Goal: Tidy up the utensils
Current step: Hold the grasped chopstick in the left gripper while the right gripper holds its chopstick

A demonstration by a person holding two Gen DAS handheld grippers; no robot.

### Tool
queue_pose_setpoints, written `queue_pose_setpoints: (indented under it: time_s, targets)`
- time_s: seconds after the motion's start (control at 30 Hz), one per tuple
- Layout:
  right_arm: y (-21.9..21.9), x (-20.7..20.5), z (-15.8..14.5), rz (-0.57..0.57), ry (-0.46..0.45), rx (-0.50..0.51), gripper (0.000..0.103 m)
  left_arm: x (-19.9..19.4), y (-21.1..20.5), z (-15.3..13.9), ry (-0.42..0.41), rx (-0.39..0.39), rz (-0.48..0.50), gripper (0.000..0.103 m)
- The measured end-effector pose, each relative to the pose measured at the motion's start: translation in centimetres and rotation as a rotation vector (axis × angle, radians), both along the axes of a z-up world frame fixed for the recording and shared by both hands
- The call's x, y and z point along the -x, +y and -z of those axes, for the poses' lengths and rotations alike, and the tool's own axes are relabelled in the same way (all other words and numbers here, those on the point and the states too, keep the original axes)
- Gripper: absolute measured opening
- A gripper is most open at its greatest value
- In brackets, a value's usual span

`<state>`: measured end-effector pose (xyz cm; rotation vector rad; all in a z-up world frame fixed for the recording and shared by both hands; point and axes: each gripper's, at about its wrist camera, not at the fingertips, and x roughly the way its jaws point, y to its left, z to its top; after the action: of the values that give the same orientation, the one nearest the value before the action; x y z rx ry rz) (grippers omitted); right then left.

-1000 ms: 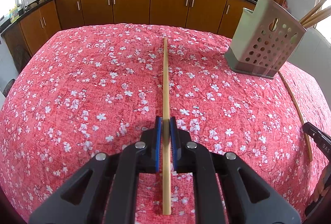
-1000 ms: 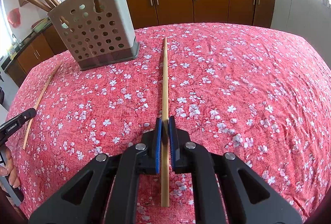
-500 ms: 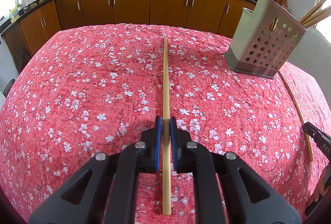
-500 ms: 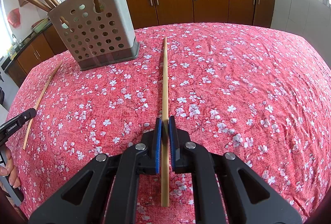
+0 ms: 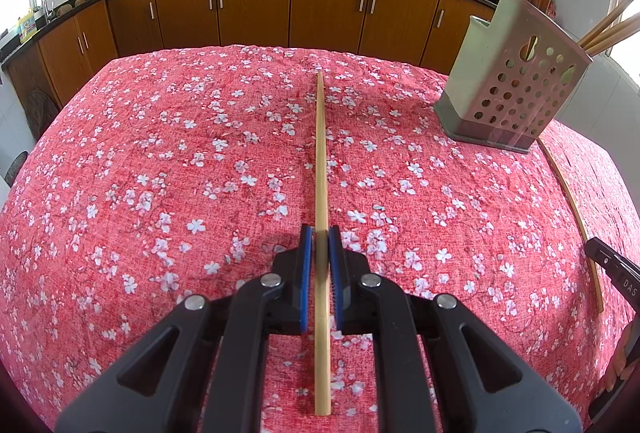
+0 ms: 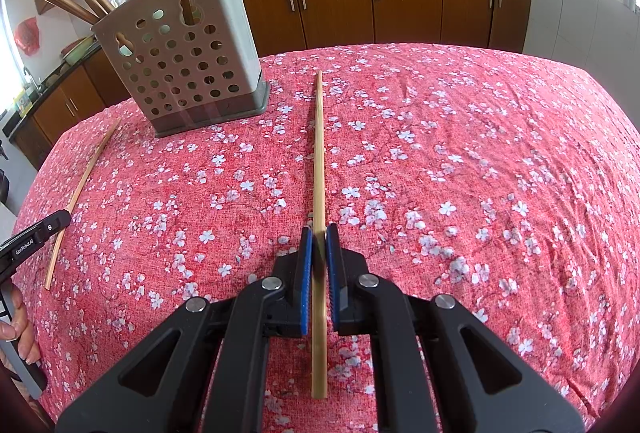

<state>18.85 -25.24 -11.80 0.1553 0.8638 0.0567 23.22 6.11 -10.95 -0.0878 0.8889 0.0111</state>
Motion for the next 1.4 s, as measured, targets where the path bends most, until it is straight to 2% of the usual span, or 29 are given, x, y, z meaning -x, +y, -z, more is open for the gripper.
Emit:
queue_pose_setpoints:
  time_s: [0.7,0.93,1.3,1.4]
  targets:
    - [0.0,-0.1,0.0,0.001,0.002,-0.001,0.009,0.1,0.0,-0.2,0.003,0.021,-0.005,0.011]
    - [0.0,0.0,0.0,0.003,0.002,-0.004,0.009,1.0,-0.4,-0.2,0.008,-0.027,0.021,0.011]
    - [0.2,-0.1,-0.1,0.007,0.004,0.014,0.008,1.7,-0.7,-0.4,0.012,-0.054,0.025,0.011]
    - [0.2,-0.1,-0.1,0.004,0.003,0.013,0.008,1.7,-0.8,-0.4,0.012,-0.065,0.023,0.008]
